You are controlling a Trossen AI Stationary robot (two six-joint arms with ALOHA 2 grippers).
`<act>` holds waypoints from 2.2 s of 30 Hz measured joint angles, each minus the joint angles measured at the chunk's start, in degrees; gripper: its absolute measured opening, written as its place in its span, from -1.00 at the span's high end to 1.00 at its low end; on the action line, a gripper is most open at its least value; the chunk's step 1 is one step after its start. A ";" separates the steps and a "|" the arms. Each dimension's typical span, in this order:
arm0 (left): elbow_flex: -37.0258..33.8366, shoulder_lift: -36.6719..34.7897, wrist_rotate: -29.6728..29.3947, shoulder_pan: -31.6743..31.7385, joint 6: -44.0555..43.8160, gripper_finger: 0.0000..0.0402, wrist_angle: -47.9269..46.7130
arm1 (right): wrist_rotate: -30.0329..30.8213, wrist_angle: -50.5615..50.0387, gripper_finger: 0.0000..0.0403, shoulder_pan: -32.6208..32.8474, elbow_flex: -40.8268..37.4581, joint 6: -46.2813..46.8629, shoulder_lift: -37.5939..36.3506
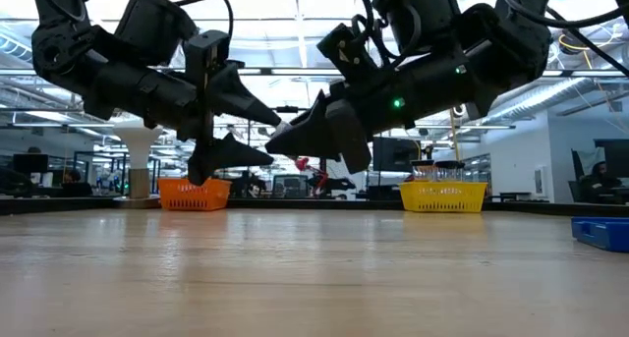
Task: Pick & Place Office items
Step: Put the violet charger adapter into the green bin
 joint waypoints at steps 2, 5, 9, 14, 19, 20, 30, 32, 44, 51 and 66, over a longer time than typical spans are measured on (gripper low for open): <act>0.02 0.00 -0.05 -0.22 -0.45 -0.35 0.31 | 0.02 1.16 0.34 0.16 -0.04 -0.33 0.02; 0.29 -0.01 -0.47 -1.13 -0.88 -0.35 2.31 | -0.35 3.54 0.34 0.17 0.08 -0.90 0.04; 0.37 -0.02 -0.19 -2.12 -0.03 -0.35 4.69 | -0.46 4.23 0.34 -0.15 0.30 -0.43 -0.13; 0.33 0.00 -0.90 -1.61 -0.29 -0.35 3.73 | -0.37 4.83 0.34 -0.45 0.22 0.17 -0.04; 1.01 0.00 -0.94 -1.36 -1.80 -0.35 2.57 | -0.32 4.37 0.33 -0.45 0.21 0.23 -0.04; 1.77 0.00 -0.94 -1.36 -1.78 -0.35 0.97 | -0.33 4.37 0.33 -0.45 0.22 0.33 -0.04; 9.70 0.02 1.00 -1.38 1.97 -0.08 -12.84 | -0.40 -2.15 0.33 0.05 3.21 -0.09 -0.02; 9.74 0.02 1.07 -1.38 2.14 0.05 -13.43 | -0.46 -2.17 0.33 0.12 3.21 0.00 -0.07; 9.68 -0.02 4.02 -0.71 4.23 0.28 -15.06 | 5.84 -2.67 0.21 1.42 3.28 0.10 -0.07; 10.92 -1.40 4.74 1.84 6.86 0.31 -22.55 | 20.83 -16.09 -0.12 5.27 2.12 0.30 -6.33; 37.32 5.16 -3.82 0.50 25.61 0.31 -80.24 | 26.99 -38.00 0.69 13.13 -5.48 18.48 -22.23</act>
